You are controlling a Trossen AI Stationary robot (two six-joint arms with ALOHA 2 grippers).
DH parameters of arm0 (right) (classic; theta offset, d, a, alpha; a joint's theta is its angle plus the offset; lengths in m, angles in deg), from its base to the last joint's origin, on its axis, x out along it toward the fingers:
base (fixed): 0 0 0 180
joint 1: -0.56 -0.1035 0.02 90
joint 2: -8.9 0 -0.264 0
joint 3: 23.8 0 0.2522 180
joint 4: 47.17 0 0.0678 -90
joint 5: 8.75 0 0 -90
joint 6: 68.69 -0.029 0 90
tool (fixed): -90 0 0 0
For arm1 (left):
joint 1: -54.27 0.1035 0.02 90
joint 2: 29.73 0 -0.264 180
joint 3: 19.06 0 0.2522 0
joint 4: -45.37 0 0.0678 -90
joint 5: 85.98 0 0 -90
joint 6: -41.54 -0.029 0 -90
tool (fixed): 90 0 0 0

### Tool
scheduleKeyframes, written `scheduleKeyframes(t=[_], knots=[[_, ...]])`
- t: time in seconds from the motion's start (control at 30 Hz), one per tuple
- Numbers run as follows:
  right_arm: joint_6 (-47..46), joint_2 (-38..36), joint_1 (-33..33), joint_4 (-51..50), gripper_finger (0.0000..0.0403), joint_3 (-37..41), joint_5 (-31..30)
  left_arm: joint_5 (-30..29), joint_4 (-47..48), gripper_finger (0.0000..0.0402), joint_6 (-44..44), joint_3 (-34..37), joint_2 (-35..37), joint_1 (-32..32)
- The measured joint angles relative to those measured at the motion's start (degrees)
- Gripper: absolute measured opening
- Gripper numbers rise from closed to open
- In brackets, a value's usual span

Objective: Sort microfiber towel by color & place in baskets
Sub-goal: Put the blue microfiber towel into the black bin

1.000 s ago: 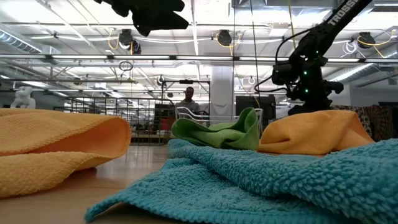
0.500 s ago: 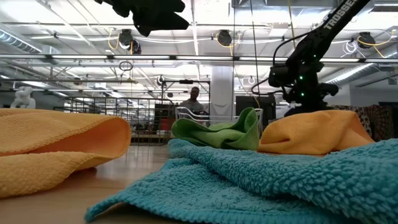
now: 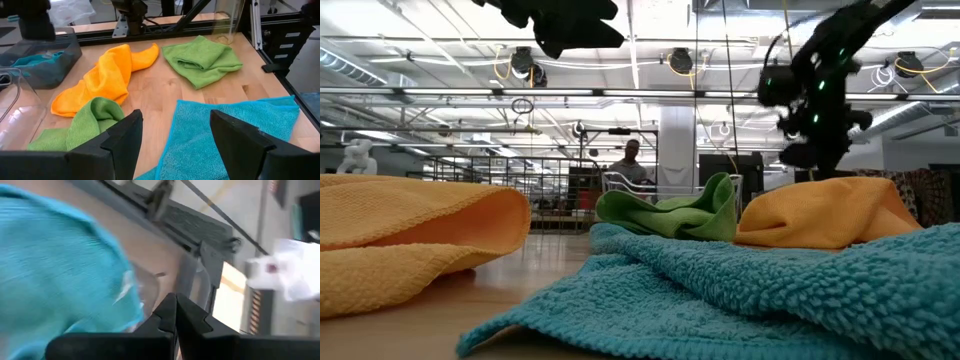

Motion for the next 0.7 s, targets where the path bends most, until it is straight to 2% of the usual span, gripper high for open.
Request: scheduleKeyframes(t=[0.2,0.3,0.5,0.7], knots=[[-4.6,-13.1,-11.3,-1.5,0.0000,0.0,16.9,0.0,0.0,0.0238,-1.1,0.0,0.0,0.0],[-7.5,-17.6,-19.1,-0.8,0.0000,0.0,21.7,0.0,0.0,0.0238,-0.9,0.0,0.0,0.0],[-16.1,-20.1,-37.0,0.9,0.0000,-0.1,21.8,-0.1,0.0,0.0238,2.1,0.0,-1.6,0.0],[-19.1,-15.7,-51.8,11.9,0.0000,-0.1,20.5,0.3,0.2,0.0238,6.4,0.0,-5.7,-0.5]])
